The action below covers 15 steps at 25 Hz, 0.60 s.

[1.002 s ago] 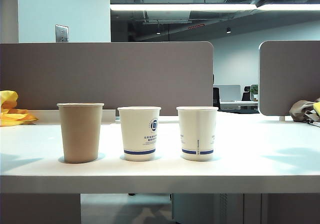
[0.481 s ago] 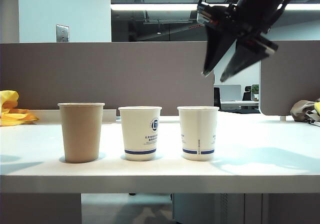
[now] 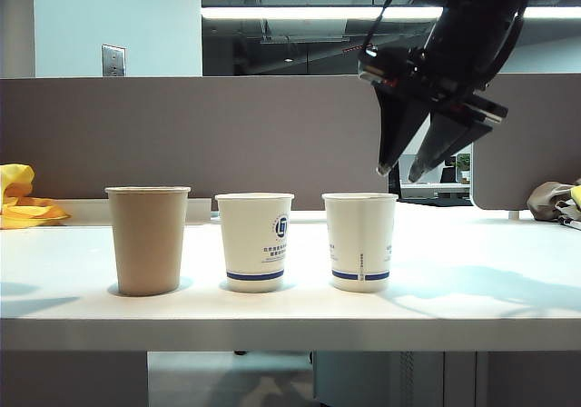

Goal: Pick up all the paper cups on the table one by one and stack them together.

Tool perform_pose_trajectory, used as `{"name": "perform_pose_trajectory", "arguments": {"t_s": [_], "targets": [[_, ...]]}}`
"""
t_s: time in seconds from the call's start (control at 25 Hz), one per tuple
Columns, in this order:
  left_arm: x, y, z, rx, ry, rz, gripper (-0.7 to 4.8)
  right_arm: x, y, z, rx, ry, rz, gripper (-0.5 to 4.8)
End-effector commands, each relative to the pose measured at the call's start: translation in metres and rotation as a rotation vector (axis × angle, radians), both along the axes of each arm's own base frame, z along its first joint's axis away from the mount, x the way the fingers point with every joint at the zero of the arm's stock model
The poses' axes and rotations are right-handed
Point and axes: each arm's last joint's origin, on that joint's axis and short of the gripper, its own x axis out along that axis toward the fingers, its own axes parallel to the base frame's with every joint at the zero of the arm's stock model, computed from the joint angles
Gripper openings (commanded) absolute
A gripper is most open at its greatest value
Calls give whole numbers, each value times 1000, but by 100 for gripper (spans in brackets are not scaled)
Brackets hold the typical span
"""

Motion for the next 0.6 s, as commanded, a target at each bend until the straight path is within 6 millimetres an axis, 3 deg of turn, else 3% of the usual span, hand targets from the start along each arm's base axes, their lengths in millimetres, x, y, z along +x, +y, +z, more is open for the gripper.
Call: {"name": "perform_pose_trajectory", "arguments": {"t_s": [0.04,0.24,0.28,0.32,0.4,0.6], "targets": [[-3,0,0,-2,16,-10,-6,3,2,-4,-7,4,4,203],[-4,0,-2,-1,41,-10,-6,7,4,-13,-20,22,9,184],[-5,0,-2,-1,47,-9,-6,9,5,-16,-25,26,11,122],[-5,0,-2,0,52,-9,-6,9,5,-17,-29,23,13,101],[-5,0,-3,0,60,-9,-6,10,5,-16,-24,10,13,101],[-6,0,-4,1,73,-10,-6,13,6,-15,-11,-19,13,19]]}}
